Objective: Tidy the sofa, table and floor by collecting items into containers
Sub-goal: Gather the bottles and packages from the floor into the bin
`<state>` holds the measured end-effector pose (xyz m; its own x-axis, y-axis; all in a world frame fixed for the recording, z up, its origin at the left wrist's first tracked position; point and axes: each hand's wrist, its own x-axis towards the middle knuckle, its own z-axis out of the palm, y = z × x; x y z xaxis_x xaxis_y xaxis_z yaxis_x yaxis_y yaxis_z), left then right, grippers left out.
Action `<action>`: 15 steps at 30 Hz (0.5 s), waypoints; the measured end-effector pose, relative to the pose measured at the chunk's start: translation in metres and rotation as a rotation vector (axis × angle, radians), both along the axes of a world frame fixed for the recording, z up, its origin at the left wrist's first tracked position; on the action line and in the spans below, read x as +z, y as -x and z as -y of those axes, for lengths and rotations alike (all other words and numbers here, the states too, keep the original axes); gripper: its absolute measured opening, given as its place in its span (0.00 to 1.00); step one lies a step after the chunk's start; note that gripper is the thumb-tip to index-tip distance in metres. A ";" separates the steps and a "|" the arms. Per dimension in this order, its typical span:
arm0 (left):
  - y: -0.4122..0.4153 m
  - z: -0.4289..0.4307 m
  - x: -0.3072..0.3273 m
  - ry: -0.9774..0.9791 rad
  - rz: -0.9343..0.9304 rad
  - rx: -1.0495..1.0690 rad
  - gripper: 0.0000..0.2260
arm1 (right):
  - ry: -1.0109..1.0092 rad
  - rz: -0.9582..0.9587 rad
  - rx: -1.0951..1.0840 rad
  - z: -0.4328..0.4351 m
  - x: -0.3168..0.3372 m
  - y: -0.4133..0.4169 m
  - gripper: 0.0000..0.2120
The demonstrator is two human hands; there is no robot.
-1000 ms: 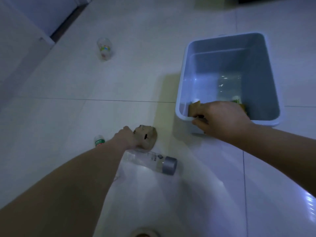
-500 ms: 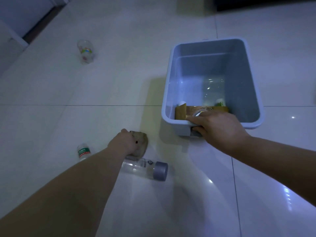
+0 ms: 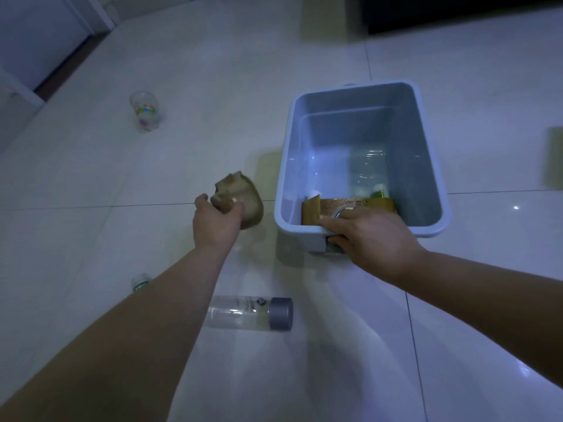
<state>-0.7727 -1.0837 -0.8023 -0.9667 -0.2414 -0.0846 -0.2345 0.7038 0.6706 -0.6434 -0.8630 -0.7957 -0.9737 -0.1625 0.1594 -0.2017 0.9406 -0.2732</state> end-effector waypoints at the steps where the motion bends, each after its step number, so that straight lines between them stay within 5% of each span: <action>1: 0.003 -0.007 0.002 -0.075 -0.029 0.014 0.34 | 0.001 -0.005 0.006 0.000 0.000 0.000 0.10; 8: 0.012 -0.050 0.034 -0.444 -0.346 0.041 0.28 | 0.005 -0.025 0.022 0.000 -0.004 0.008 0.09; 11: 0.009 -0.069 0.046 -0.553 -0.347 -0.036 0.28 | 0.000 -0.045 0.028 0.000 -0.005 0.008 0.10; 15: -0.002 -0.093 0.048 -0.469 -0.291 -0.209 0.30 | 0.001 -0.058 0.021 0.000 -0.004 0.008 0.11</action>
